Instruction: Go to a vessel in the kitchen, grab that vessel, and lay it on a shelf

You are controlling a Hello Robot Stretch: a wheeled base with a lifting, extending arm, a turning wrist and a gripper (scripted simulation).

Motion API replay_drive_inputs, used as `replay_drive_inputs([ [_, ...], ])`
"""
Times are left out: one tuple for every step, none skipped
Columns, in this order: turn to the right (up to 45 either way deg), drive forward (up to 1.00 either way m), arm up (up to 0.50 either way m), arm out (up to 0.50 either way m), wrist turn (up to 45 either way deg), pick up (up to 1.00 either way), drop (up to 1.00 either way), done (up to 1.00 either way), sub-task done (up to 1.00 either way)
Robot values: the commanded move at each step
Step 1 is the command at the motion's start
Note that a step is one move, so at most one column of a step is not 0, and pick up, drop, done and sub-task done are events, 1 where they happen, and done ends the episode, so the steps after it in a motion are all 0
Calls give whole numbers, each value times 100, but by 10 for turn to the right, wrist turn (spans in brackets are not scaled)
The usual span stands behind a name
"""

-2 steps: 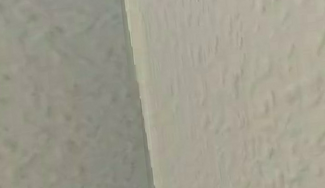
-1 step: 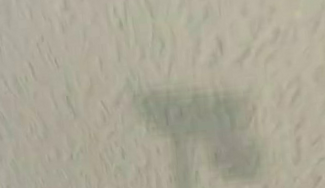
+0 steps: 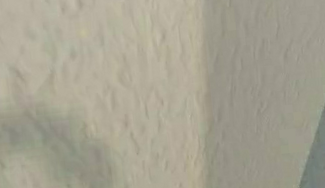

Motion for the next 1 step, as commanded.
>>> replay_drive_inputs([
  [450,0,0,0,0,0,0,0,0],
])
